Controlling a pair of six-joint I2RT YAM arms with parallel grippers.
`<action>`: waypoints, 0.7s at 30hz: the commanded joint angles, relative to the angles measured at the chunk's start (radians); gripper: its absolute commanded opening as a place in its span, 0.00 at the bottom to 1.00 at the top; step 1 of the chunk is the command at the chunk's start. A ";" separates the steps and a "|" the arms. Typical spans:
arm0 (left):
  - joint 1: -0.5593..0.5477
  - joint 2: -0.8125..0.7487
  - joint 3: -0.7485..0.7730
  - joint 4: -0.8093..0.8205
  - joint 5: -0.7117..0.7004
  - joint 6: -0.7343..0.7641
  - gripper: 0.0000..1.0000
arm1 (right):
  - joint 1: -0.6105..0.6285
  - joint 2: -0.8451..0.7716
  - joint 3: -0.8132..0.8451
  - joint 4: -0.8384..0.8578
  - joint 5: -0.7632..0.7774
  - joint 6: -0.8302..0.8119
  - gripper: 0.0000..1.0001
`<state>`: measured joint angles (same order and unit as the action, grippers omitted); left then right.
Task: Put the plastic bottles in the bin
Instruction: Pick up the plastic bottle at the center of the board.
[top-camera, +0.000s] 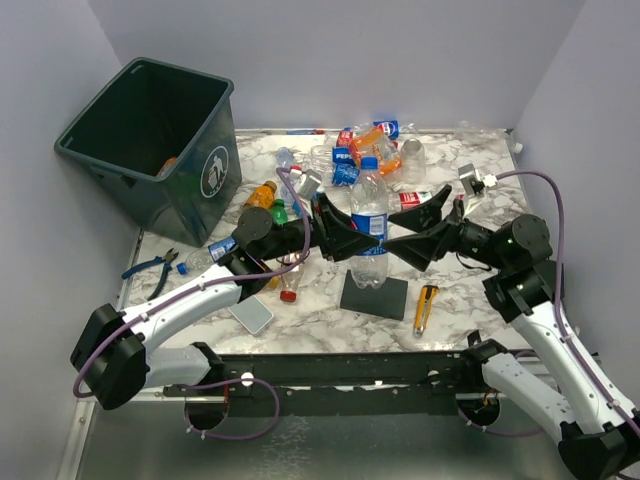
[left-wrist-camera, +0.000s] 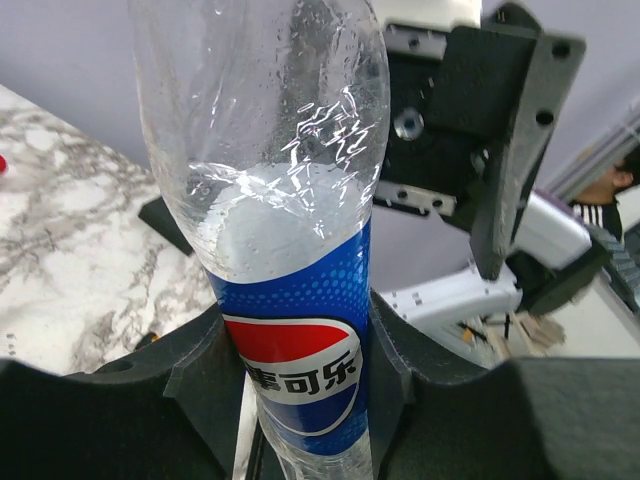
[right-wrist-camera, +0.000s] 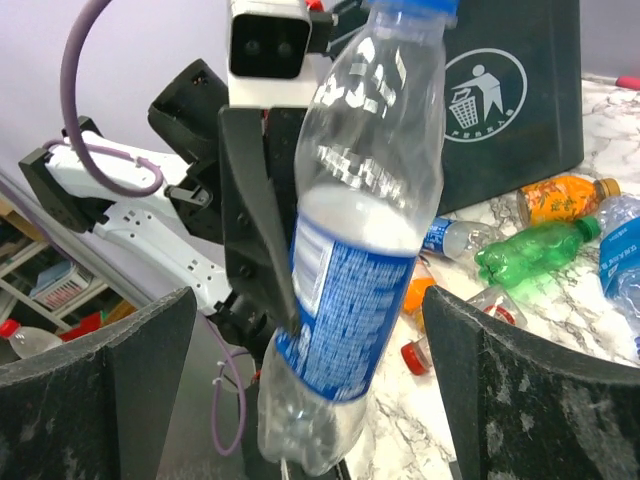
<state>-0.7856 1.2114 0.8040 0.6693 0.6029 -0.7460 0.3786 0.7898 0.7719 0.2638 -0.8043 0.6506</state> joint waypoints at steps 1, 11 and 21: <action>-0.002 -0.045 -0.015 0.101 -0.171 -0.041 0.26 | 0.006 -0.032 -0.036 -0.081 0.005 -0.024 0.98; -0.003 -0.018 0.004 0.180 -0.280 -0.114 0.26 | 0.035 0.056 -0.037 0.027 -0.056 0.041 0.89; -0.006 -0.027 -0.008 0.189 -0.307 -0.115 0.89 | 0.122 0.130 -0.018 0.064 -0.027 0.033 0.43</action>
<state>-0.7860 1.2026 0.8017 0.8062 0.3340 -0.8536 0.4805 0.9157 0.7349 0.3115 -0.8352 0.6949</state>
